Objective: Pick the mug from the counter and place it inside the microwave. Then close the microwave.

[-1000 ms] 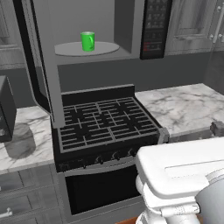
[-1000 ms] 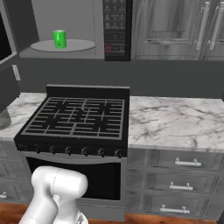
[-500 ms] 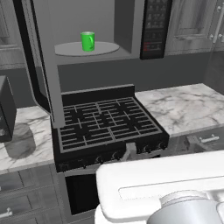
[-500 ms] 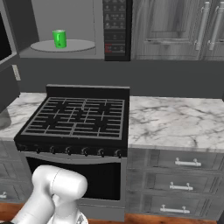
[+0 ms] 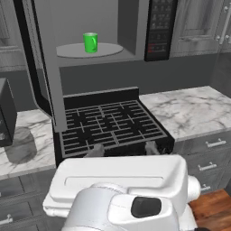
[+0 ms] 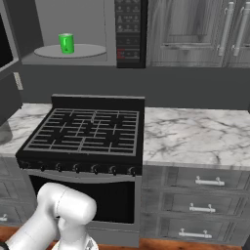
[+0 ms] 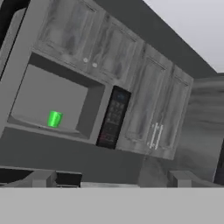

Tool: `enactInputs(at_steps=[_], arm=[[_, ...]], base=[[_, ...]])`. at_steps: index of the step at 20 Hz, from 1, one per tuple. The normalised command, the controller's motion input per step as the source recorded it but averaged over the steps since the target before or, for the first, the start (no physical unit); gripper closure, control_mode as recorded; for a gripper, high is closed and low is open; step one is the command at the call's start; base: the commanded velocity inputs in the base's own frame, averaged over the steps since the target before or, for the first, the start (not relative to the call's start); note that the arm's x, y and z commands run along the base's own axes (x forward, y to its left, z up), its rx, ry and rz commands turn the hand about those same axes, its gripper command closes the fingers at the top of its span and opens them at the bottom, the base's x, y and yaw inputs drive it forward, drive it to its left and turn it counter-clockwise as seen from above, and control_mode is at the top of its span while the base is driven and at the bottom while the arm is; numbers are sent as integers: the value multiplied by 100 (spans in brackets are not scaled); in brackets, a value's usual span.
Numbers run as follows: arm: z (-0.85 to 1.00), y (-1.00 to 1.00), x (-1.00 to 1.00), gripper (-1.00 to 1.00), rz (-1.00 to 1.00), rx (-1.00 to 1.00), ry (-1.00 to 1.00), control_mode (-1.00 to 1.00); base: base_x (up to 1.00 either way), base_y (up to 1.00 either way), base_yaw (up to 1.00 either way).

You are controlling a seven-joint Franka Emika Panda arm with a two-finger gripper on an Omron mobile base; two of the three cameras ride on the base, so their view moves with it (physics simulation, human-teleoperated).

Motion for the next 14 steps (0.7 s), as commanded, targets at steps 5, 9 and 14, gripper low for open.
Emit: enactInputs(at_steps=[5, 9, 14], arm=[[-8, 28, 28, -100, -32, -10, 0, -100], [-1, 27, 29, -100, -35, -9, -3, -100], [-9, 26, 36, -100, -33, -6, -2, -100]], base=[[0, 0, 0], [0, 0, 0], [0, 0, 0]])
